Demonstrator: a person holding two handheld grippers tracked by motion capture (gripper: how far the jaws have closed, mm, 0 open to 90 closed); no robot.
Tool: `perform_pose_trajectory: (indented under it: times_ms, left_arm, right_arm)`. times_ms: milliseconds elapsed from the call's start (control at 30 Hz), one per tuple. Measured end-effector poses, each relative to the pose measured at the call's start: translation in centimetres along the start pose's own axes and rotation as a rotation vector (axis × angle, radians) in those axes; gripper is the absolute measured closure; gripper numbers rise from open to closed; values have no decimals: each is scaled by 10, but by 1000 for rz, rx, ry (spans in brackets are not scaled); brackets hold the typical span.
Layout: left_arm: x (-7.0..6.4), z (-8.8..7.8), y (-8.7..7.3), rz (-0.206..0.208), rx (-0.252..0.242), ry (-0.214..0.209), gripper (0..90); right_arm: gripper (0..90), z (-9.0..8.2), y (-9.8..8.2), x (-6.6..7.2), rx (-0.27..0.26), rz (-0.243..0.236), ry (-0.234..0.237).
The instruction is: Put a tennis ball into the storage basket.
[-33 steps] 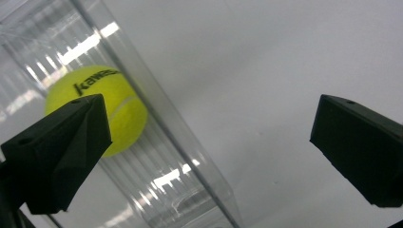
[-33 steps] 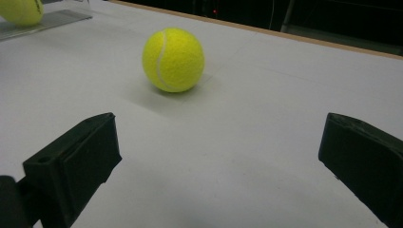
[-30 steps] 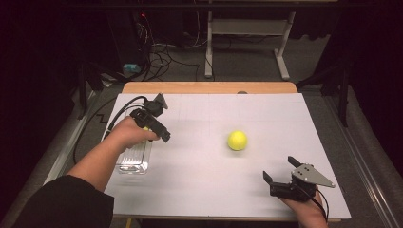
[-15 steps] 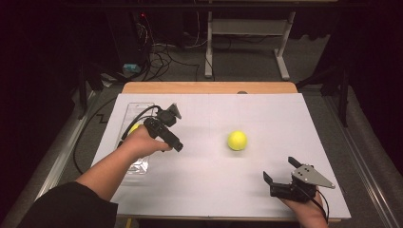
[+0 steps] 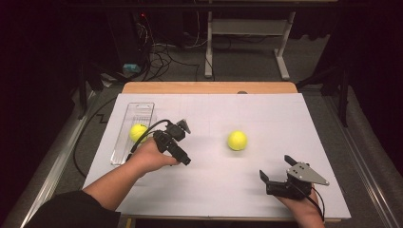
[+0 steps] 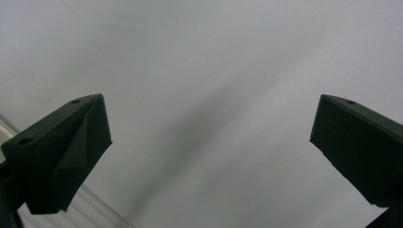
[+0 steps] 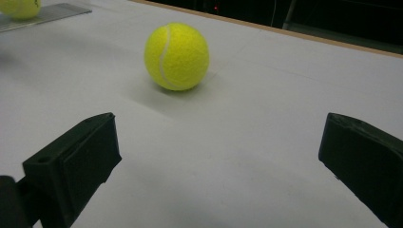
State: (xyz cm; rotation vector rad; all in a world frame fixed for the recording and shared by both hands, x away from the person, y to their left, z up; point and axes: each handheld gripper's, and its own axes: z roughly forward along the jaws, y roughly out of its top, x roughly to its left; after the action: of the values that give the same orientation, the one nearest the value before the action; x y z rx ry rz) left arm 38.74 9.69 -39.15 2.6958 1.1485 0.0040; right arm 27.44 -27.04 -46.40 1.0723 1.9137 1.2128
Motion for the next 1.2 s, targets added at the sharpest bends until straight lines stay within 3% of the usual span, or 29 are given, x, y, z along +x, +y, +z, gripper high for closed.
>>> perform_pose_trajectory:
  times_ms: [67,300,767,1033,1200]
  left_arm:
    - [-2,0,0,6,-3,-22,5]
    - [-2,-2,-3,13,-3,-23,4]
    - [-2,-5,-10,16,-9,-36,4]
    - [-6,-4,-13,23,0,-39,4]
    - [-6,-3,-12,23,-2,-41,4]
  right_arm:
    - [0,-1,-1,-1,-4,-1,-1]
    - [0,-2,-1,-6,-5,9,-13]
    - [0,3,-1,-2,8,11,-5]
    - [1,12,18,0,4,31,19]
    - [2,27,31,1,24,13,23]
